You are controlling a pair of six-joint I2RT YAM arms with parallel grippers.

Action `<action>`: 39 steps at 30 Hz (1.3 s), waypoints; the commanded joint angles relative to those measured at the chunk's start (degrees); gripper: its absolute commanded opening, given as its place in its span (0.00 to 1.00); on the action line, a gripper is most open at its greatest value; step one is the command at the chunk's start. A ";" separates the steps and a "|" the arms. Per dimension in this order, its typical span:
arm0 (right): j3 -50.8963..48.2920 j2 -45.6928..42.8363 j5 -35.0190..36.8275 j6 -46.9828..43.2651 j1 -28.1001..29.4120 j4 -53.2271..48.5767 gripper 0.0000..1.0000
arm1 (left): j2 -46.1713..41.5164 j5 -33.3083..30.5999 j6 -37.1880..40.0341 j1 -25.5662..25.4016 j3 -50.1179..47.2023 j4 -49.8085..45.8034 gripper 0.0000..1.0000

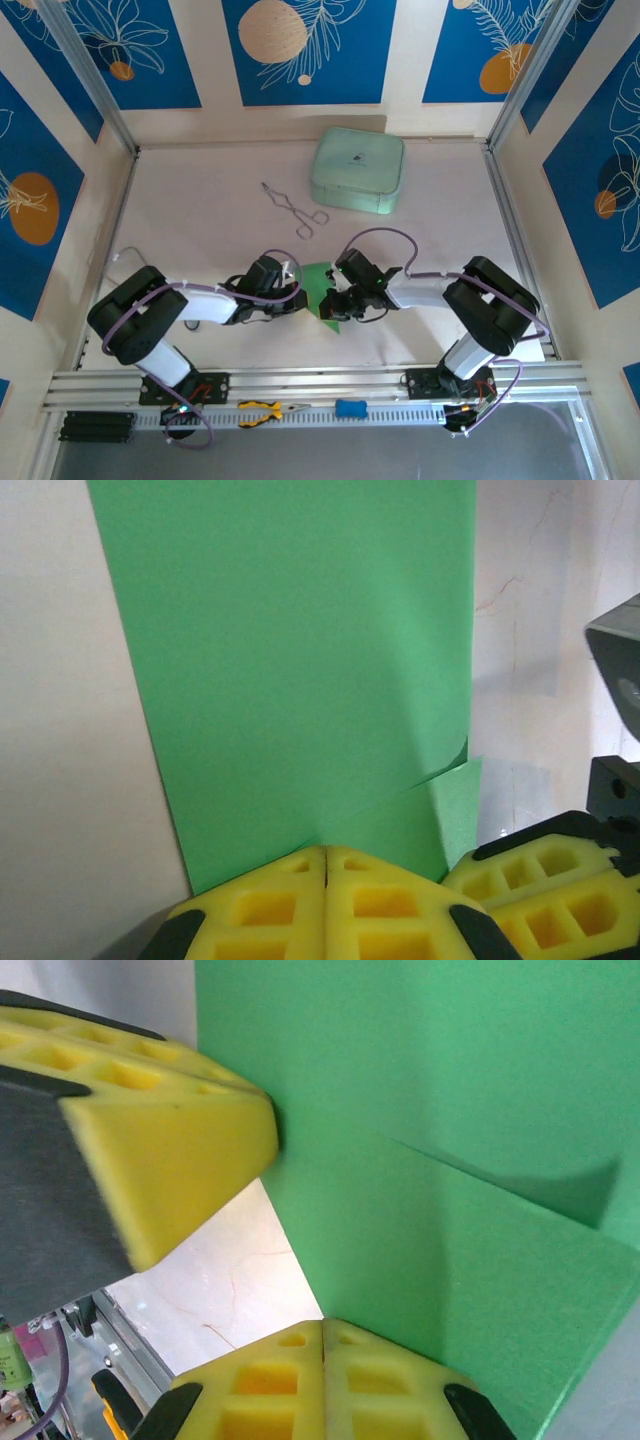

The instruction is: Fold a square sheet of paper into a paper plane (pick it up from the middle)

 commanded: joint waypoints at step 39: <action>1.61 3.74 -0.60 -2.75 1.27 2.65 0.05 | 2.47 -1.82 1.19 0.68 0.33 -5.70 0.00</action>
